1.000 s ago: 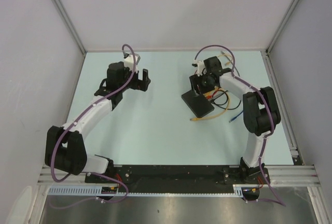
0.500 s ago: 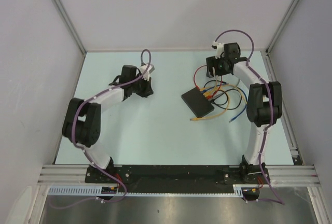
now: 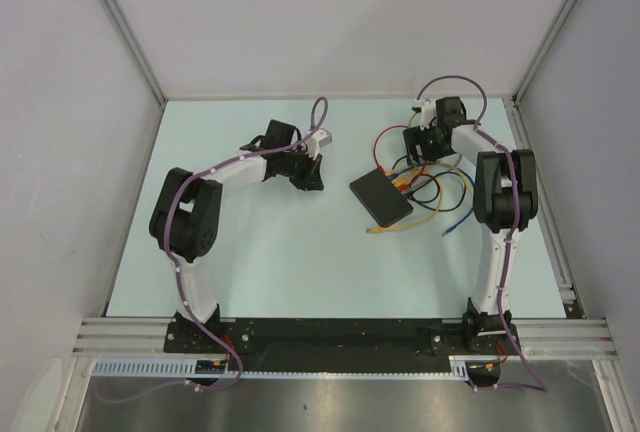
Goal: Pull the plug from the switch port
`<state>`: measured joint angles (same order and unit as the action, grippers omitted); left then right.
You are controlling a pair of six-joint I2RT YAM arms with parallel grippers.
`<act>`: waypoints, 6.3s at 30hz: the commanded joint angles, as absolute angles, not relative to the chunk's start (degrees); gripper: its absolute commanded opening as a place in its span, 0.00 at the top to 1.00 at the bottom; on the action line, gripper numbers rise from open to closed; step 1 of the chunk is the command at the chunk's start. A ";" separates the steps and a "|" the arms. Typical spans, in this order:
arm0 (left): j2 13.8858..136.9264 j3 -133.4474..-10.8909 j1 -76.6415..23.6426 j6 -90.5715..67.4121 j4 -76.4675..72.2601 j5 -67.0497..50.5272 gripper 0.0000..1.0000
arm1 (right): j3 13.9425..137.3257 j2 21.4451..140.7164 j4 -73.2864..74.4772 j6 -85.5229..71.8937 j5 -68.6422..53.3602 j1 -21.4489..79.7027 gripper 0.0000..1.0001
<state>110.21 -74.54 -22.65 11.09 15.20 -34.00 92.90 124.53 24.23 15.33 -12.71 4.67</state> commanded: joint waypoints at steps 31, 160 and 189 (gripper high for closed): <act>108.36 -75.49 -20.74 27.77 40.25 -44.38 0.98 | 71.72 96.24 30.76 5.89 -25.31 9.58 0.04; 130.96 -98.00 -32.08 9.58 38.14 -34.01 0.97 | 114.52 145.02 71.46 38.41 -50.63 10.72 0.65; 131.22 -98.17 -32.08 9.93 38.06 -34.01 0.98 | 113.82 145.37 71.46 39.38 -47.29 13.10 0.53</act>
